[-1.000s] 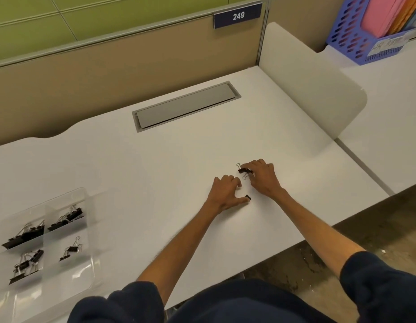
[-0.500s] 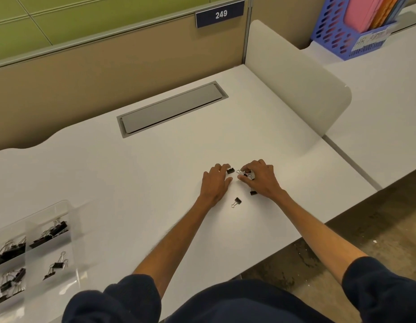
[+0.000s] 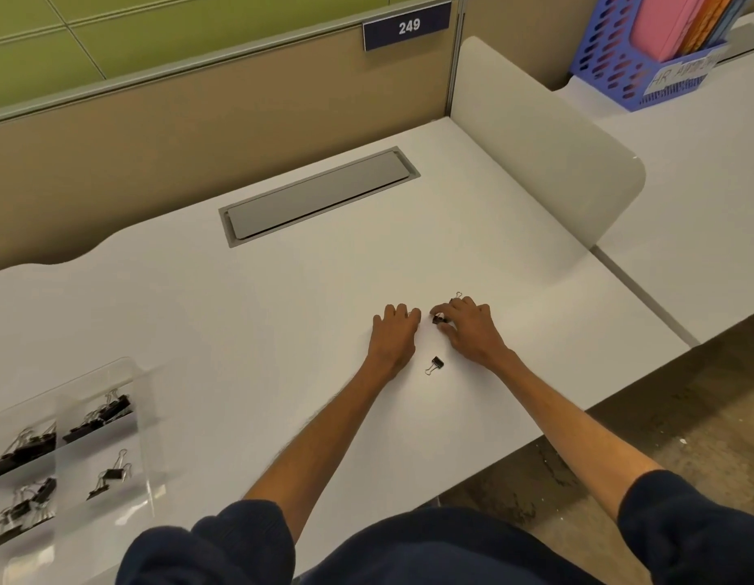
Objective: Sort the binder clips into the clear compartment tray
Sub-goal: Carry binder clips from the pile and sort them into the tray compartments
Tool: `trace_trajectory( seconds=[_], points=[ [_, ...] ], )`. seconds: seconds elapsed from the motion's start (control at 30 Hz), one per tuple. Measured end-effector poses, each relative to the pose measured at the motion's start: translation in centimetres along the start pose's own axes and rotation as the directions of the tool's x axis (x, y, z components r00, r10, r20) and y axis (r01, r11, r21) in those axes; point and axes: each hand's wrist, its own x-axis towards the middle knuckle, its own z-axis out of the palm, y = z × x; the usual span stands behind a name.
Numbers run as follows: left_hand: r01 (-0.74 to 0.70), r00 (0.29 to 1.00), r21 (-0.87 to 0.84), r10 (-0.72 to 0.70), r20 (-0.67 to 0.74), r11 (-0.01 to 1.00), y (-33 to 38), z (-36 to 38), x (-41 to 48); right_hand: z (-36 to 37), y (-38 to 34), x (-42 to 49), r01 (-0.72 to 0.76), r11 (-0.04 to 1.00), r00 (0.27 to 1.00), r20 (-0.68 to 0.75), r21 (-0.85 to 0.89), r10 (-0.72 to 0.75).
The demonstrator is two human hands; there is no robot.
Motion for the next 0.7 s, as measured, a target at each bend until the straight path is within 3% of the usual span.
trace_trajectory(
  seconds=[0.27, 0.47, 0.7],
  points=[
    [0.003, 1.000, 0.087, -0.005, 0.026, 0.996, -4.6, -1.1, -3.2, 2.1, -3.8, 0.5, 0.001, 0.995, 0.994, -0.110, -0.098, -0.012],
    [0.060, 0.997, 0.006, -0.060, -0.039, 0.998, -8.7, -2.5, -7.1, 3.5, -8.9, 1.0, 0.069, 0.994, 0.975, -0.205, -0.081, -0.084],
    [0.125, 0.983, -0.069, -0.133, -0.127, 0.990, -13.0, -6.0, -11.7, 5.0, -16.3, 1.4, 0.148, 0.988, 0.969, -0.194, -0.037, -0.152]
  ],
)
